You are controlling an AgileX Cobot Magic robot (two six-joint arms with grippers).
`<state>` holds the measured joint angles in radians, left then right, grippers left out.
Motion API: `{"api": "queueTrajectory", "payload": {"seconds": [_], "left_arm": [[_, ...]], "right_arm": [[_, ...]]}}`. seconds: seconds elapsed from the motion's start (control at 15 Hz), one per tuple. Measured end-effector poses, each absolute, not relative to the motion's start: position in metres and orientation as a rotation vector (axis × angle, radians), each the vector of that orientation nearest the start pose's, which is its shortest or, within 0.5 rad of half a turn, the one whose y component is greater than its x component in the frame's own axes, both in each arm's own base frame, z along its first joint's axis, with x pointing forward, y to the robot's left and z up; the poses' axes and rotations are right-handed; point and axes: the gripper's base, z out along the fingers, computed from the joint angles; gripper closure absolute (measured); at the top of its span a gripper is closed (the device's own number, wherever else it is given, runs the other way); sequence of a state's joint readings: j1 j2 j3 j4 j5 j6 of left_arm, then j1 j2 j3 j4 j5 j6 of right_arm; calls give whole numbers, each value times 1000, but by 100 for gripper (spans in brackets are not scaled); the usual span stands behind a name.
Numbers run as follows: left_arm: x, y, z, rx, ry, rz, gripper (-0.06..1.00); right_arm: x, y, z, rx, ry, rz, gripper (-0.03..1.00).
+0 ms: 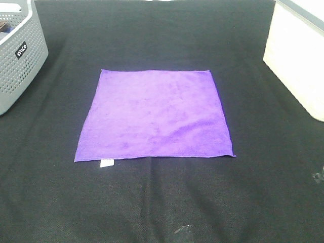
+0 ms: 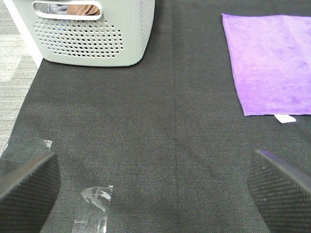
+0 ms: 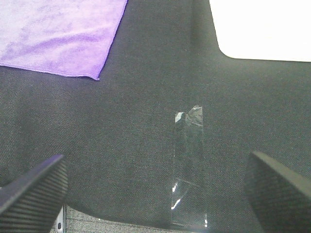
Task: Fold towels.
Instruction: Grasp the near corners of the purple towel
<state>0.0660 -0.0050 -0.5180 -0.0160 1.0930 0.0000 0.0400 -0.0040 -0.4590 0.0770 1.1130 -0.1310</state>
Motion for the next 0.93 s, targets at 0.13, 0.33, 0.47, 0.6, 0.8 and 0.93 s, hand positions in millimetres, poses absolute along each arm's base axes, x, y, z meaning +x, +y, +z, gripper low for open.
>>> {"api": "queueTrajectory", "payload": {"seconds": [0.13,0.33,0.47,0.6,0.8,0.93], "left_arm": [[-9,-2,280,-66,2052,22,-5],[-9,-2,280,-66,2052,22,-5],[-9,-2,280,-66,2052,22,-5],[-9,-2,280,-66,2052,22,-5],[-9,-2,280,-66,2052,22,-5],[-9,-2,280,-66,2052,21,-5]], "right_arm": [[-4,6,262,-186,2123,40,3],[-4,6,262,-186,2123,41,3],[-4,6,262,-186,2123,41,3],[-4,6,262,-186,2123,41,3],[-4,6,262,-186,2123,41,3],[-4,6,262,-186,2123,43,3]]}}
